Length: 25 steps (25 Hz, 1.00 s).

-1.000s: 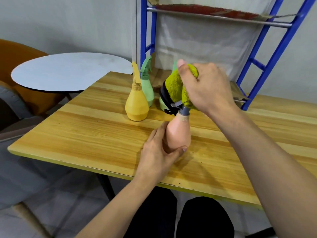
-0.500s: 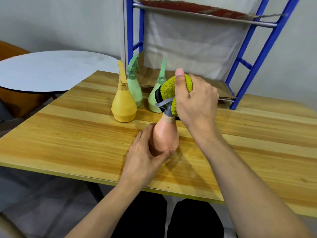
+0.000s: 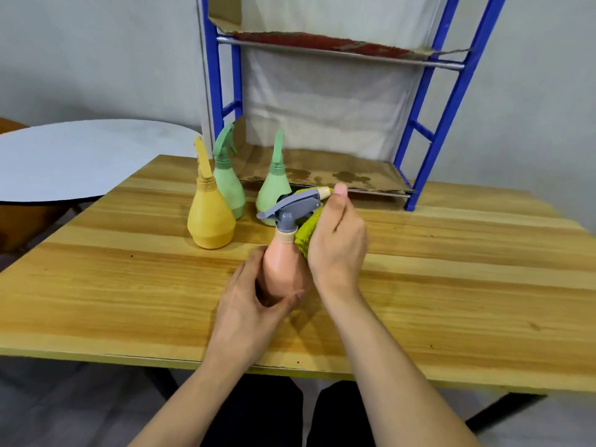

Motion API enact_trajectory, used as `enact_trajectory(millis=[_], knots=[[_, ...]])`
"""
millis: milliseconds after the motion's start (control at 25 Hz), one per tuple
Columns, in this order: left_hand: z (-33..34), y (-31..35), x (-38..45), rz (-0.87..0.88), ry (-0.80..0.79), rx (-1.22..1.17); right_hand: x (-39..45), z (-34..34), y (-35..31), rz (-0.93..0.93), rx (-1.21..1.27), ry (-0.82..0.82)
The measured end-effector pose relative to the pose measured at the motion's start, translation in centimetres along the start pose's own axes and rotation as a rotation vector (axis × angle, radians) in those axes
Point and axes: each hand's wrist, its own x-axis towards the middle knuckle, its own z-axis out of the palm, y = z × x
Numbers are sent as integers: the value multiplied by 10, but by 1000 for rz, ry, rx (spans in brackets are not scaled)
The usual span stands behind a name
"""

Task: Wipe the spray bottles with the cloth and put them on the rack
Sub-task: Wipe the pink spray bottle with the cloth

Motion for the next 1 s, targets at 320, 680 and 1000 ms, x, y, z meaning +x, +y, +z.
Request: enact_trajectory(millis=[320,680,1000], knots=[[1,7,-1,-7,-18,17,35,-14,5,227,-90,-105],[1,8,-2,-12,-4,36,49,-16,-17,-908,-290,-24],[-1,15,-3,-28,-21,59,47,3,-40,-581,-207,-107]])
